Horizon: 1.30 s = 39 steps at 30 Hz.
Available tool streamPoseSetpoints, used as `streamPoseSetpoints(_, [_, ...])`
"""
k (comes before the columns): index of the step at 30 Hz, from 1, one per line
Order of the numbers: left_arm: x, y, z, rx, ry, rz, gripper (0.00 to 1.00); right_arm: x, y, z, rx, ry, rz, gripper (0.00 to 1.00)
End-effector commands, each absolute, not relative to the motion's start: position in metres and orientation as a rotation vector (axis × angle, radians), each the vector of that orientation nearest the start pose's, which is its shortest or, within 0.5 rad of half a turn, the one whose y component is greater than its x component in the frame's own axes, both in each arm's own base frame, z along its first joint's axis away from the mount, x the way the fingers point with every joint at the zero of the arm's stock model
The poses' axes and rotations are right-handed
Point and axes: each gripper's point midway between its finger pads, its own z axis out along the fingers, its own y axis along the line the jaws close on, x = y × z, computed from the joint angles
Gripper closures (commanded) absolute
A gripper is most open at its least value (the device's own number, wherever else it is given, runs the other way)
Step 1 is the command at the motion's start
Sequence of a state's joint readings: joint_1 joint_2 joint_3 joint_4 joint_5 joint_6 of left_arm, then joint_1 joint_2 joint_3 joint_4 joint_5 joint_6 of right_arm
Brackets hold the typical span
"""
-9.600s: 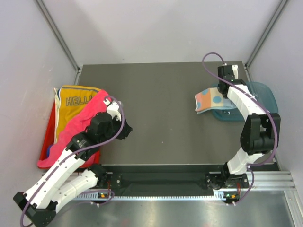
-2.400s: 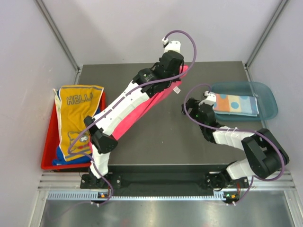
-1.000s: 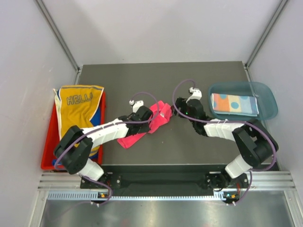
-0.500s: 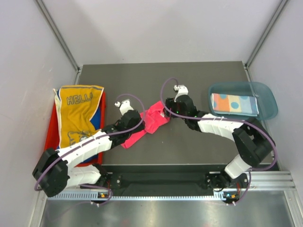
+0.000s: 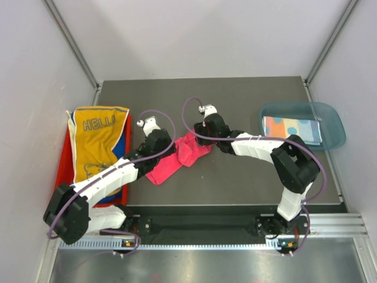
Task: Fold and stack the towels
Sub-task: Move the towel to the center of the board, then flatten out the crumpled towel
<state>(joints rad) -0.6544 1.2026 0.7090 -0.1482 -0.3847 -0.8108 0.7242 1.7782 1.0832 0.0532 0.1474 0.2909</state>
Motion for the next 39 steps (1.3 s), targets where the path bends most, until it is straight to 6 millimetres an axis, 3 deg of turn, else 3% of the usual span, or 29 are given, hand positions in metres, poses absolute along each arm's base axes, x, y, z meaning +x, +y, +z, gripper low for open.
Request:
streamPoseSetpoints(1, [0.323, -0.189, 0.150, -0.372, 2.083, -0.490, 0.55, 0.365, 0.326, 0.094, -0.472, 2.158, 0.427, 0.41])
streamPoseSetpoints(7, [0.332, -0.190, 0.144, -0.344, 2.108, -0.544, 0.55, 0.362, 0.335, 0.092, -0.507, 2.152, 0.440, 0.43])
streamPoseSetpoints(13, [0.344, -0.192, 0.137, -0.318, 2.135, -0.546, 0.55, 0.357, 0.342, 0.087, -0.538, 2.165, 0.433, 0.51])
streamPoseSetpoints(16, [0.358, -0.196, 0.143, -0.321, 2.109, -0.582, 0.52, 0.357, 0.341, 0.082, -0.540, 2.178, 0.418, 0.62])
streamPoseSetpoints(21, [0.372, -0.201, 0.141, -0.299, 2.120, -0.598, 0.50, 0.354, 0.334, 0.087, -0.516, 2.169, 0.409, 0.62])
streamPoseSetpoints(28, [0.390, -0.208, 0.137, -0.283, 2.155, -0.590, 0.49, 0.350, 0.328, 0.096, -0.500, 2.153, 0.414, 0.83])
streamPoseSetpoints(39, [0.384, -0.216, 0.105, -0.320, 2.299, -0.601, 0.48, 0.347, 0.319, 0.104, -0.456, 2.135, 0.410, 0.90])
